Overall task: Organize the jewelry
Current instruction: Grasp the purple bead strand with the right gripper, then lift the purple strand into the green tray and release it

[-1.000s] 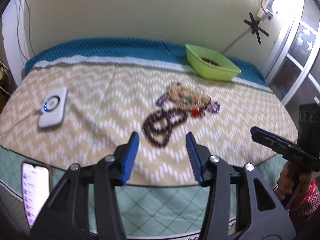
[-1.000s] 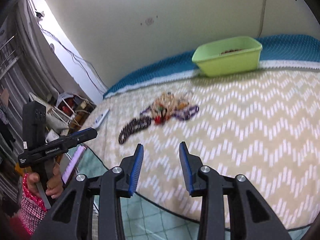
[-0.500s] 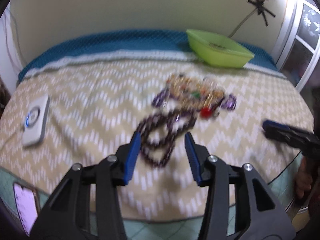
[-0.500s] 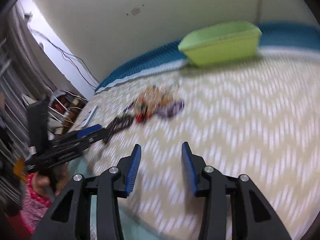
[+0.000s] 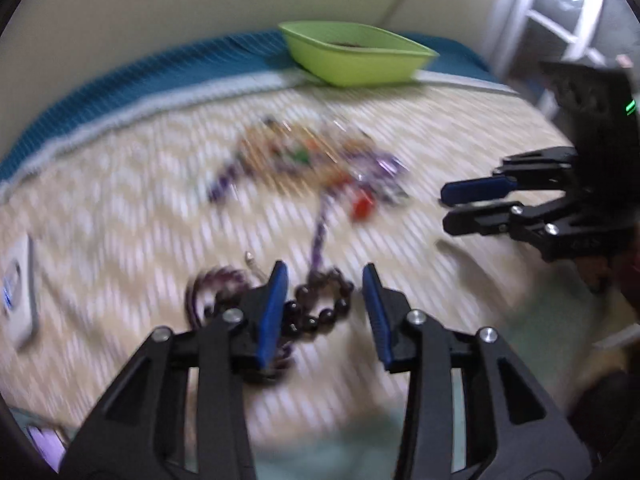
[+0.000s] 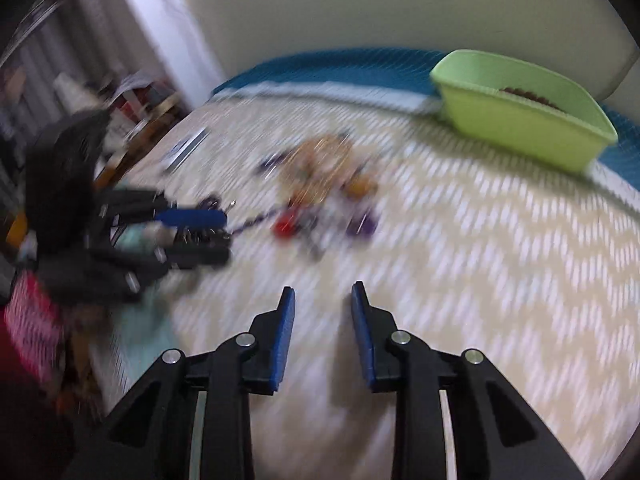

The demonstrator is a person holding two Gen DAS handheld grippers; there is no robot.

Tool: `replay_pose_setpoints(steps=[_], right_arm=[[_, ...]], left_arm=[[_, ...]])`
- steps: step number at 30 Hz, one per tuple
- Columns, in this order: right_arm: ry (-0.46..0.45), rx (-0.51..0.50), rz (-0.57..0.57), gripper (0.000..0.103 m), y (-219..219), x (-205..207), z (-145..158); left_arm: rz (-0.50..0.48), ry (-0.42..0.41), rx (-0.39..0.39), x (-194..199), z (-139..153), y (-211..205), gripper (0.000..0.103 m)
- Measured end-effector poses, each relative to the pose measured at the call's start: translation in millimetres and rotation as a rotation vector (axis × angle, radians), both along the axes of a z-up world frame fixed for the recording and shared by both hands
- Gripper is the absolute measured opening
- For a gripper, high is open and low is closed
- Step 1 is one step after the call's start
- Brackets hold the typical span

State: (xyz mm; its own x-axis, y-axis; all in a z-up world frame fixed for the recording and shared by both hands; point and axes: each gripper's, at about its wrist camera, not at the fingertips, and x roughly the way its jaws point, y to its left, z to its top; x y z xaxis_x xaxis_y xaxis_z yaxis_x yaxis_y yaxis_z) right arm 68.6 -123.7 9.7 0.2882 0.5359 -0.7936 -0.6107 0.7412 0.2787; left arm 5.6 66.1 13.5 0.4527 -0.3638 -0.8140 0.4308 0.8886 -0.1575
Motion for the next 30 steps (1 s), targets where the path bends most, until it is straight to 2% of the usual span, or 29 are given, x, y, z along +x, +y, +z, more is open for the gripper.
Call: replay_pose_setpoints(steps=[3, 5, 9, 12, 13, 15, 16, 19, 20, 21, 23, 24, 27, 30], right_arm=[[-0.056, 0.006, -0.008, 0.011, -14.4, -24.0, 7.9], [-0.121, -0.026, -0.014, 0.011, -11.1, -25.7, 11.7], [-0.166, -0.035, -0.046, 0.011, 4.8, 8.5, 14.4], [-0.186, -0.096, -0.058, 0.011, 22.4, 41.9, 4.0], [-0.173, -0.094, -0.054, 0.011, 24.7, 49.4, 1.1], [-0.143, -0.098, -0.018, 0.009, 29.1, 56.5, -3.7], [-0.142, -0.099, -0.004, 0.0, 30.4, 55.4, -4.3], [-0.123, -0.079, 0.028, 0.0, 30.4, 43.4, -5.1], [-0.118, -0.066, 0.025, 0.0, 26.8, 37.4, -4.3], [-0.122, -0.059, 0.014, 0.0, 24.1, 31.0, -1.8], [-0.127, -0.011, -0.017, 0.0, 9.4, 18.0, 11.6], [-0.129, 0.008, -0.027, 0.0, 5.0, 12.3, 20.0], [-0.151, 0.087, -0.042, 0.0, -18.5, -1.9, 50.1], [-0.193, 0.159, -0.056, 0.0, -35.1, -10.2, 85.2]], left_arm=[[0.029, -0.016, -0.074, -23.9, 11.9, 20.7, 0.04], [0.06, -0.041, -0.114, -28.1, 20.4, 28.8, 0.053], [0.127, -0.091, -0.198, -25.1, 35.9, 36.3, 0.053], [0.125, -0.117, -0.217, -24.3, 41.9, 33.6, 0.053], [0.113, -0.123, -0.191, -24.2, 41.7, 28.3, 0.053], [0.082, -0.13, -0.085, -22.6, 37.2, 12.5, 0.053], [0.067, -0.124, -0.034, -18.7, 32.1, 4.6, 0.053], [0.024, -0.075, 0.101, -3.5, 8.7, -14.6, 0.053], [0.021, -0.065, 0.171, 3.4, -3.0, -20.6, 0.052], [0.025, -0.077, 0.184, 5.2, -6.5, -20.6, 0.052], [-0.008, -0.064, 0.131, 6.7, -5.9, -19.4, 0.004], [-0.011, -0.042, 0.114, 7.2, -4.6, -19.0, 0.005], [-0.037, -0.058, 0.117, 2.2, 0.0, -25.6, 0.004], [-0.061, -0.084, 0.057, -1.8, 18.1, -34.0, 0.004]])
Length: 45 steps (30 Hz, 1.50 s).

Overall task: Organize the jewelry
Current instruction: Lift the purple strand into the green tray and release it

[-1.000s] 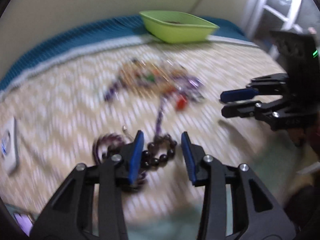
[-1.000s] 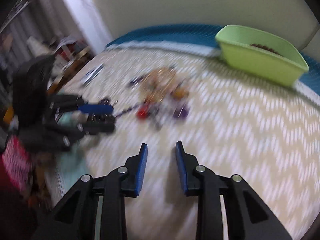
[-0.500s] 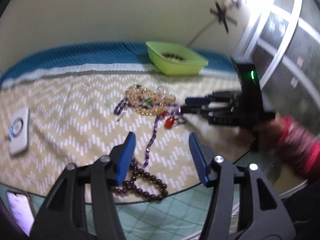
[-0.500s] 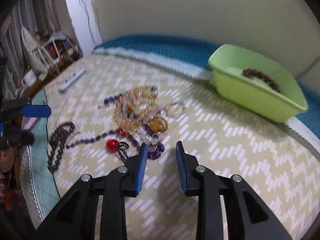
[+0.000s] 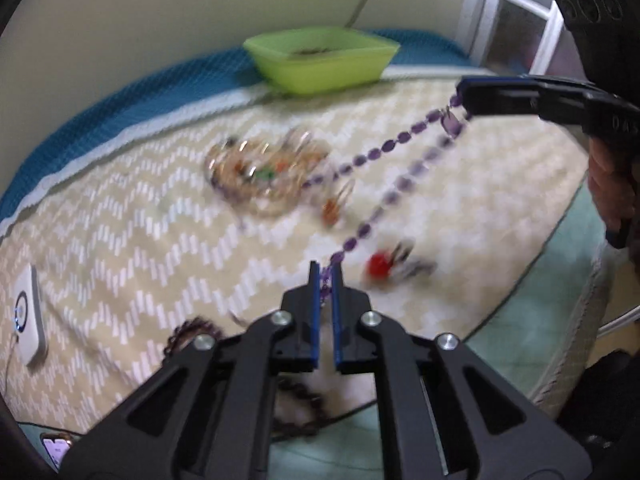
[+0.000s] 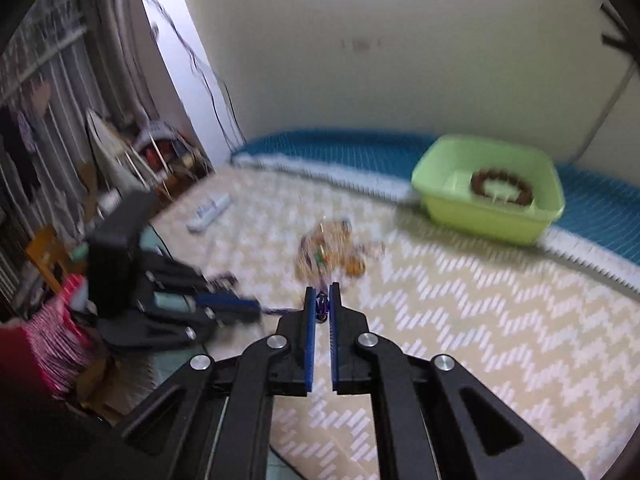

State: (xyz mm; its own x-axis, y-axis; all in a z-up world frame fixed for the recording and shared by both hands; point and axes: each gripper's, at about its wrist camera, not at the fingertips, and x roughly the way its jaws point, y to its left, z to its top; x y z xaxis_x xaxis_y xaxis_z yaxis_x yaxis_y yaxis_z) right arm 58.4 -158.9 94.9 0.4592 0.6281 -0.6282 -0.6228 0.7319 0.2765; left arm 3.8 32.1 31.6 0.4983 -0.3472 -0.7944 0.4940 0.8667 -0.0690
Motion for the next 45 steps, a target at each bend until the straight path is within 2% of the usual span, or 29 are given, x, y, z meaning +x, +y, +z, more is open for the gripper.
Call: replay_pose_setpoints(steps=[4, 6, 7, 8, 9, 10, 13, 17, 21, 22, 23, 24, 27, 30, 34, 39, 40, 43, 45], right_arm=[[-0.079, 0.088, -0.023, 0.0, -14.9, -5.6, 50.7], [-0.11, 0.12, -0.03, 0.0, -18.2, -5.4, 74.5], [-0.122, 0.129, -0.034, 0.0, -19.5, -5.0, 82.7], [-0.139, 0.136, -0.037, 0.0, -21.6, -5.2, 93.8], [-0.155, 0.137, -0.041, 0.0, -22.5, -6.1, 103.0], [-0.179, 0.134, -0.05, 0.0, -25.1, -7.1, 114.5], [-0.216, 0.128, -0.06, 0.0, -27.4, -8.6, 135.8], [-0.27, 0.114, -0.082, 0.0, -36.7, -14.6, 161.5], [-0.28, 0.127, -0.111, 0.0, -50.0, -8.7, 171.1], [-0.277, 0.136, -0.117, 0.0, -52.2, -6.6, 171.7], [-0.271, 0.153, -0.128, 0.0, -57.2, 0.8, 172.0], [-0.268, 0.161, -0.136, 0.0, -59.4, 4.2, 172.4], [-0.238, 0.186, -0.167, 0.0, -67.1, 33.0, 168.7], [-0.213, 0.197, -0.199, 0.0, -69.9, 66.9, 159.5], [-0.191, 0.214, -0.242, 0.0, -75.5, 107.0, 141.5], [-0.113, 0.24, -0.288, 0.0, -80.5, 152.4, 92.0], [-0.102, 0.24, -0.299, 0.0, -80.5, 157.9, 80.2], [-0.034, 0.248, -0.327, 0.0, -80.5, 176.0, 31.7], [0.019, 0.254, -0.339, 0.0, -82.2, 184.2, 10.6]], left_arm=[[-0.035, -0.062, -0.102, -4.1, 42.4, -10.5, 0.005], [-0.049, -0.101, -0.142, -5.8, 62.1, -18.4, 0.014], [-0.058, -0.125, -0.158, -5.4, 71.5, -25.4, 0.034], [-0.069, -0.155, -0.172, -6.9, 79.1, -32.2, 0.062], [-0.088, -0.214, -0.187, -8.8, 90.3, -41.2, 0.071], [-0.104, -0.244, -0.191, -9.8, 95.0, -46.4, 0.074], [-0.181, -0.3, -0.179, -5.8, 108.7, -73.6, 0.074], [-0.218, -0.297, -0.184, 15.0, 119.0, -109.4, 0.074], [-0.232, -0.268, -0.261, 41.8, 128.3, -130.3, 0.073], [-0.227, -0.27, -0.264, 50.9, 129.1, -133.0, 0.051], [-0.227, -0.261, -0.26, 58.5, 128.6, -134.2, 0.013], [-0.227, -0.224, -0.255, 73.1, 128.1, -135.5, 0.006], [-0.191, -0.18, -0.287, 107.3, 128.0, -129.2, 0.005], [-0.128, -0.196, -0.236, 136.0, 126.1, -121.5, 0.005], [-0.082, -0.191, -0.221, 178.4, 121.2, -115.2, 0.005], [0.004, -0.138, -0.129, 220.8, 89.5, -113.2, 0.006], [0.018, -0.107, -0.113, 229.5, 78.2, -113.7, 0.01], [0.051, 0.049, -0.072, 250.5, 38.8, -114.4, 0.046], [0.071, 0.093, -0.036, 254.5, 22.2, -113.2, 0.047]])
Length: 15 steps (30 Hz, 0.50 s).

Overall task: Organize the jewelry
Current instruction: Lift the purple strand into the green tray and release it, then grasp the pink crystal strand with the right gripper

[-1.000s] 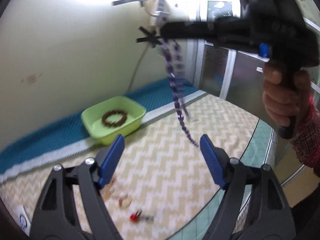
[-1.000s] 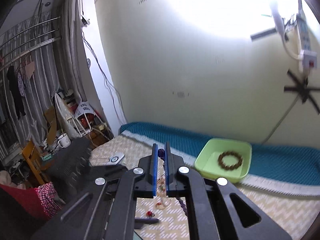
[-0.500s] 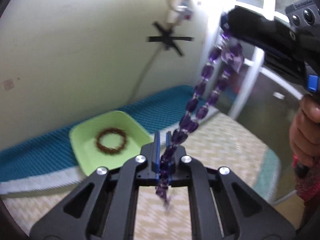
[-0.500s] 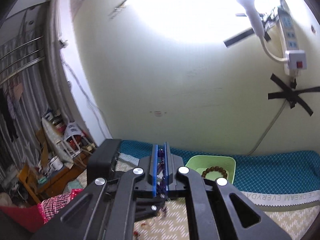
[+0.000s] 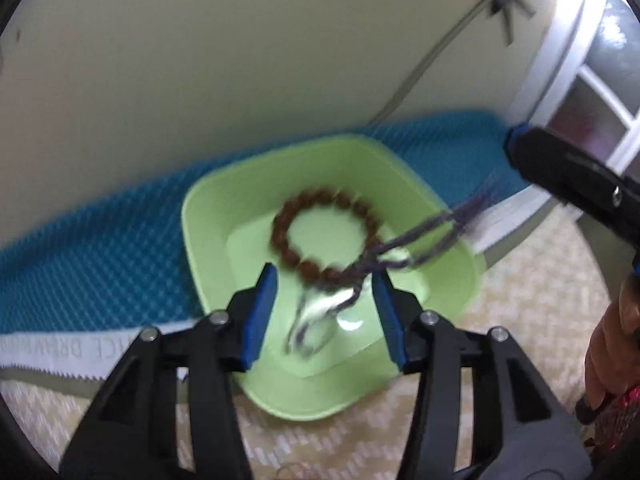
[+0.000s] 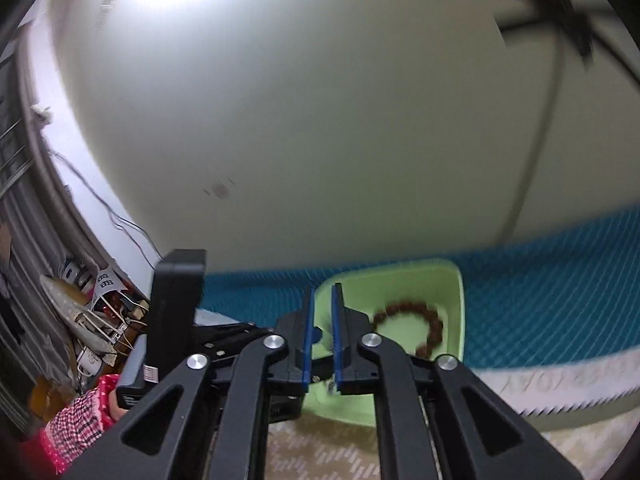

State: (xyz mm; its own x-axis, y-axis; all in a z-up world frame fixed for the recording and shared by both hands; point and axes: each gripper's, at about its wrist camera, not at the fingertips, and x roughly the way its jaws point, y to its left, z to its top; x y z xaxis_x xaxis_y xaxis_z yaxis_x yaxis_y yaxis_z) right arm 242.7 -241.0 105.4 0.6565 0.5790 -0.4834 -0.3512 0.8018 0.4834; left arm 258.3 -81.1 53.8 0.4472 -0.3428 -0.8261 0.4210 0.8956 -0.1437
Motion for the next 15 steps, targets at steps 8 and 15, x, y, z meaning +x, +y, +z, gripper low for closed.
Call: replay_pose_setpoints(steps=[8, 15], right_arm=[[0.01, -0.005, -0.074, 0.011, -14.7, -16.8, -14.1], [0.026, -0.051, 0.092, 0.011, 20.6, -69.2, -24.2]], left_arm=[[0.041, -0.052, -0.089, -26.4, 30.2, 42.4, 0.047], [0.135, -0.086, -0.155, -98.2, 45.2, 117.2, 0.048]])
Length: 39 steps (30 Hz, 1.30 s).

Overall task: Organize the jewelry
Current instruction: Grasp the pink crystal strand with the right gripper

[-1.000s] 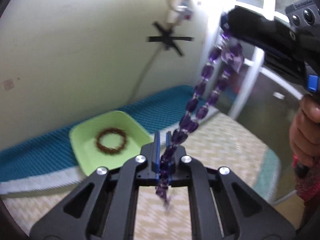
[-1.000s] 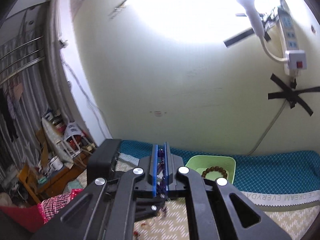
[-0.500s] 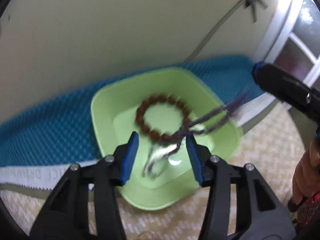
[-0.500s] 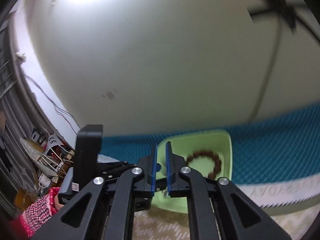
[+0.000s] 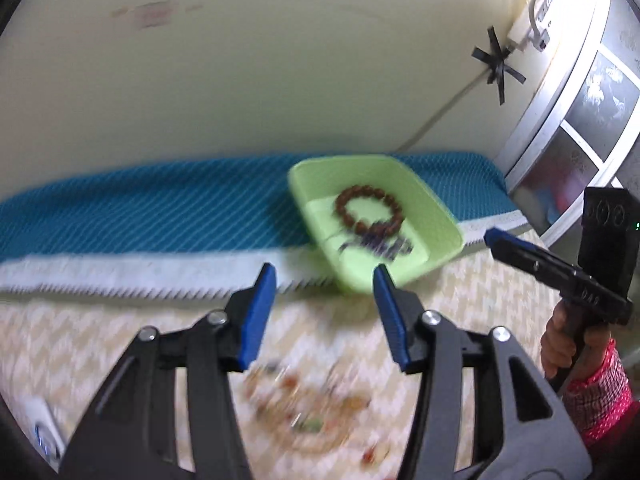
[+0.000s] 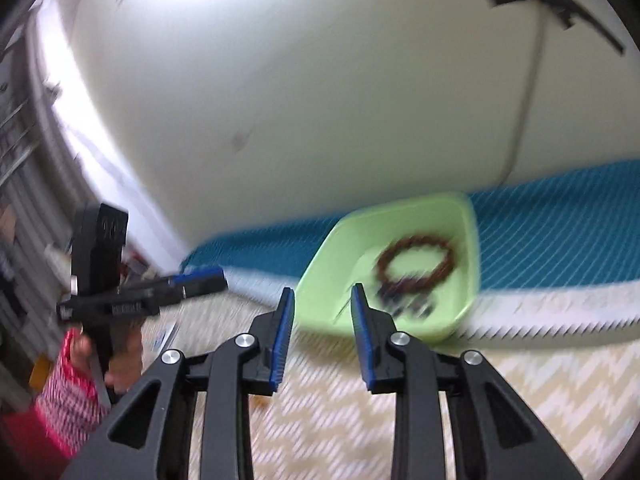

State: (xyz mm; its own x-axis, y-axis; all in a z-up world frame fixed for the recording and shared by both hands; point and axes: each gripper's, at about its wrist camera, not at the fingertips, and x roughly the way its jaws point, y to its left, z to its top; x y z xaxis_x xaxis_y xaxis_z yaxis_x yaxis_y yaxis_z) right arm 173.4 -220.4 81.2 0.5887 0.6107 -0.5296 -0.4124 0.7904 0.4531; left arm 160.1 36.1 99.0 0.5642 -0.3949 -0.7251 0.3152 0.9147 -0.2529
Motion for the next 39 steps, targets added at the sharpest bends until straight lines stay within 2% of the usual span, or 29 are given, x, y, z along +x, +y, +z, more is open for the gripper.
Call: replay_pose_setpoints(steps=[5, 8, 12, 14, 16, 17, 18, 19, 20, 21, 23, 26, 31, 32, 34, 35, 39], right_arm=[[0.108, -0.124, 0.184, 0.011, 68.0, -18.8, -38.9], [0.148, -0.179, 0.224, 0.009, 99.2, -18.1, -56.2], [0.14, -0.245, 0.197, 0.009, 121.0, -5.3, -64.2], [0.175, -0.246, 0.18, 0.009, 124.3, 7.4, -69.6], [0.201, -0.255, 0.182, 0.009, 128.9, 13.3, -74.1], [0.194, -0.299, 0.192, 0.008, 133.2, 12.6, -81.9], [0.164, -0.319, 0.187, 0.0, 134.6, 9.0, -82.0], [0.163, -0.335, 0.198, 0.0, 133.7, 5.8, -84.1], [0.161, -0.335, 0.194, 0.0, 128.2, 0.3, -83.7], [0.15, -0.356, 0.179, 0.0, 120.9, -8.5, -82.3], [0.137, -0.377, 0.138, 0.0, 101.4, -20.5, -80.5], [0.16, -0.345, 0.097, 0.0, 64.4, -43.6, -79.3], [0.196, -0.268, 0.048, 0.0, 17.1, -83.8, -77.5], [0.202, -0.257, 0.039, 0.0, 13.7, -90.1, -77.9], [0.196, -0.251, 0.035, 0.0, 11.2, -99.3, -77.5], [0.189, -0.25, 0.036, 0.0, 10.5, -101.5, -76.0], [0.14, -0.235, 0.052, 0.0, 18.2, -100.2, -62.3]], left_arm=[[0.061, 0.061, -0.014, -43.8, -32.1, 37.7, 0.048], [0.092, 0.096, -0.029, -67.0, -48.7, 53.2, 0.048], [0.078, 0.122, -0.038, -73.7, -67.0, 49.9, 0.048], [0.052, 0.148, -0.04, -68.7, -76.5, 41.2, 0.048], [0.043, 0.137, 0.006, -62.8, -83.9, 29.9, 0.048], [0.046, 0.131, 0.039, -60.1, -87.7, 25.6, 0.047], [0.051, 0.111, 0.08, -59.3, -90.8, 21.5, 0.044], [0.056, 0.095, 0.108, -60.6, -91.3, 21.9, 0.028], [0.059, 0.091, 0.124, -61.5, -91.5, 24.2, 0.021], [0.068, 0.105, 0.114, -62.9, -91.1, 31.7, 0.02], [0.11, 0.122, 0.106, -66.9, -90.6, 49.7, 0.019], [0.161, 0.127, 0.123, -78.4, -89.2, 74.4, 0.019], [0.203, 0.128, 0.084, -103.3, -79.6, 98.6, 0.02], [0.207, 0.12, 0.063, -108.1, -74.6, 101.4, 0.023], [0.201, 0.087, 0.029, -117.1, -61.6, 100.7, 0.034], [0.189, 0.061, 0.024, -121.2, -53.3, 96.5, 0.035], [0.08, 0.003, 0.024, -123.6, -30.9, 60.0, 0.036]])
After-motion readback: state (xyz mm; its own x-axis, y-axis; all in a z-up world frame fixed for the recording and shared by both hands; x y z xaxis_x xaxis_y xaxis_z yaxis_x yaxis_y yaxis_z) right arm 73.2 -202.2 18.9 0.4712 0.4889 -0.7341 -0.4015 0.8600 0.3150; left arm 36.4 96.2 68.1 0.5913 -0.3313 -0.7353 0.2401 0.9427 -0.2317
